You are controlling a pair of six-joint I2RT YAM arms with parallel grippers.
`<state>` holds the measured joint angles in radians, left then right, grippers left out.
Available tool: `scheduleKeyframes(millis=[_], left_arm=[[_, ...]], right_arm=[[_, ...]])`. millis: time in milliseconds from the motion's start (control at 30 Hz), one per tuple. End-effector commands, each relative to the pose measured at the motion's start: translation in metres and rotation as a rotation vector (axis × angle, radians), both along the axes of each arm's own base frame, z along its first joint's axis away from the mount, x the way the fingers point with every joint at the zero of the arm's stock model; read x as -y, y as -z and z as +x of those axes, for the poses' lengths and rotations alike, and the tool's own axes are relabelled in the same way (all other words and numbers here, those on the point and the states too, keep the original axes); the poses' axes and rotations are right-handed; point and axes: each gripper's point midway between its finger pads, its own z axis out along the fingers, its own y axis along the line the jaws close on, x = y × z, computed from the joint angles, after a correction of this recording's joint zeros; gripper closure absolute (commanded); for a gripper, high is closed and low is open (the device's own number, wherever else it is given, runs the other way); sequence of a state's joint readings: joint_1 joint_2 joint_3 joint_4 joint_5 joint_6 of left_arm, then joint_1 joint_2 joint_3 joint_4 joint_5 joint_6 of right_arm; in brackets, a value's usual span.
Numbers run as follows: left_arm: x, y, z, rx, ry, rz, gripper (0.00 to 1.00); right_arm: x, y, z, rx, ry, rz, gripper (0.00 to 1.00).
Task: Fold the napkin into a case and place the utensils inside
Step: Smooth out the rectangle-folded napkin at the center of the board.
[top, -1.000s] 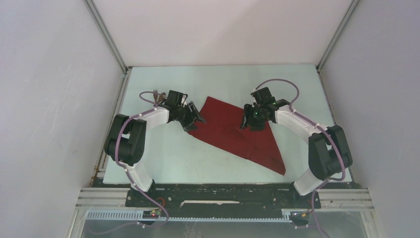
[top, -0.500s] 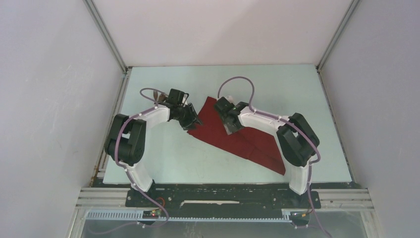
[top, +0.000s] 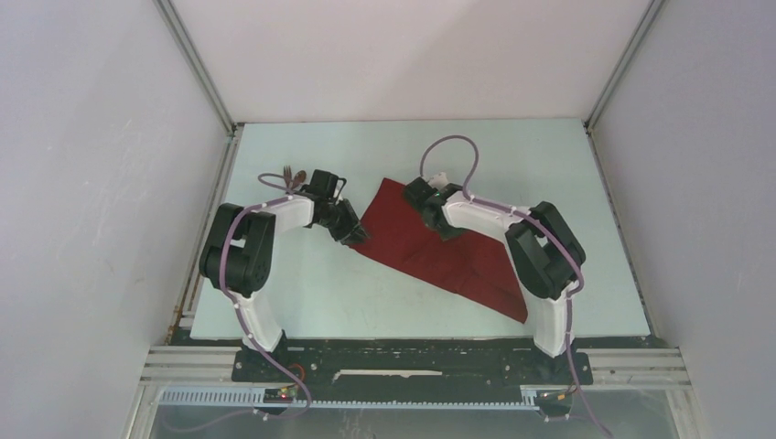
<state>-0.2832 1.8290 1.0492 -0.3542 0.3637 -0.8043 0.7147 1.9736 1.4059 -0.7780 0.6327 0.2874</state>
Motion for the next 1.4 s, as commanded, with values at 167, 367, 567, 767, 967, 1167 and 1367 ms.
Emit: scheduleKeyframes(millis=[167,367,567,767,967,1167,1367], left_arm=[[-0.018,0.018,-0.005,-0.056,-0.054,0.041,0.66],[-0.016,0.017,-0.005,-0.052,-0.043,0.031,0.68],[-0.013,0.012,-0.001,-0.038,-0.037,0.018,0.69],[-0.012,0.01,-0.001,-0.031,-0.035,0.013,0.69],[-0.013,0.014,-0.002,-0.044,-0.035,0.014,0.7],[-0.015,0.016,-0.003,-0.051,-0.041,0.023,0.73],[-0.016,0.021,-0.005,-0.07,-0.049,0.026,0.76]], right_arm=[[0.161,-0.066,-0.001,0.291,0.556,-0.065,0.93],[0.169,-0.071,0.017,0.216,0.539,0.276,0.58],[0.024,-0.058,-0.014,-0.011,-0.025,0.738,0.4],[0.001,-0.018,-0.029,-0.132,-0.104,0.587,0.46],[0.0,0.015,-0.026,-0.112,-0.147,0.294,0.44],[-0.004,0.013,-0.018,-0.025,-0.135,0.183,0.49],[0.004,0.006,-0.011,0.025,-0.085,0.166,0.62]])
